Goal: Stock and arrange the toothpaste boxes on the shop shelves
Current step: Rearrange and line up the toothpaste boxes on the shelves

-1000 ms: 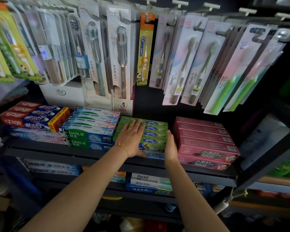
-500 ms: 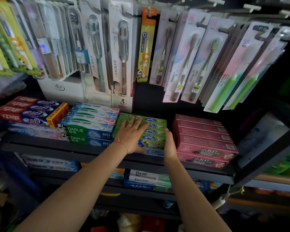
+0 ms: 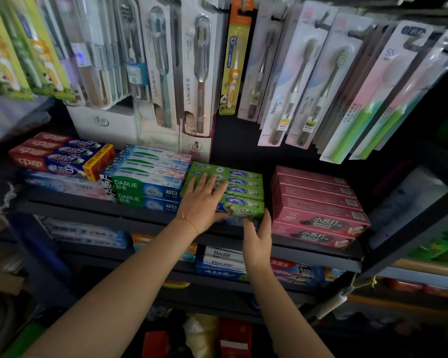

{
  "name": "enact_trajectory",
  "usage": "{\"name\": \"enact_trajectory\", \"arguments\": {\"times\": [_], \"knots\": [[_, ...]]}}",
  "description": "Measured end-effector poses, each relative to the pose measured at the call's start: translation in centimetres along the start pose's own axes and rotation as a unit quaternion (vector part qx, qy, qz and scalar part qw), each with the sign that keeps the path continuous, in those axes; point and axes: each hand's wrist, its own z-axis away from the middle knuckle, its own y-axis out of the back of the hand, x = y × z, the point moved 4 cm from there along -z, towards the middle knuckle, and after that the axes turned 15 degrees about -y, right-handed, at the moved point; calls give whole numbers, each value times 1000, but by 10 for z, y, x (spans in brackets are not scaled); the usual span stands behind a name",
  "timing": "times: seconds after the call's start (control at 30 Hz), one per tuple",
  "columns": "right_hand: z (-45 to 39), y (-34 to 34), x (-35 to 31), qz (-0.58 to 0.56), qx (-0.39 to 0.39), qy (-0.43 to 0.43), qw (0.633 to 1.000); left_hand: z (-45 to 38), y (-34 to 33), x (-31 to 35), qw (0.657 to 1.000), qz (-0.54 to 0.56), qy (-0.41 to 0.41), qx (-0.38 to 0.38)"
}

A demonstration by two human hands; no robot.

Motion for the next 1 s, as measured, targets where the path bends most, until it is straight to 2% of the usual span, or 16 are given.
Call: {"name": "enact_trajectory", "arguments": {"times": [0.17,0.33,0.37,0.47,0.6,0.83,0.9,0.93,1.0], "knots": [[-1,-1,-1,46,7,8,999,17,0,13,998,7,8,61],[2,0,5,58,8,-1,998,57,-3,41,970,51,32,235],[4,1,9,56,14,-1,998,65,-9,45,966,69,51,244],[7,4,17,49,27,-2,998,79,-30,48,968,108,109,200],[7,6,17,48,33,-8,998,83,-42,45,971,132,133,149],[5,5,16,54,43,-2,998,83,-42,43,966,168,149,130],[16,8,4,127,109,99,981,84,-41,43,963,177,151,136],[25,7,-5,176,143,198,954,85,-40,43,961,181,155,138],[38,-8,-17,290,156,372,868,87,-40,42,958,188,171,135]]}}
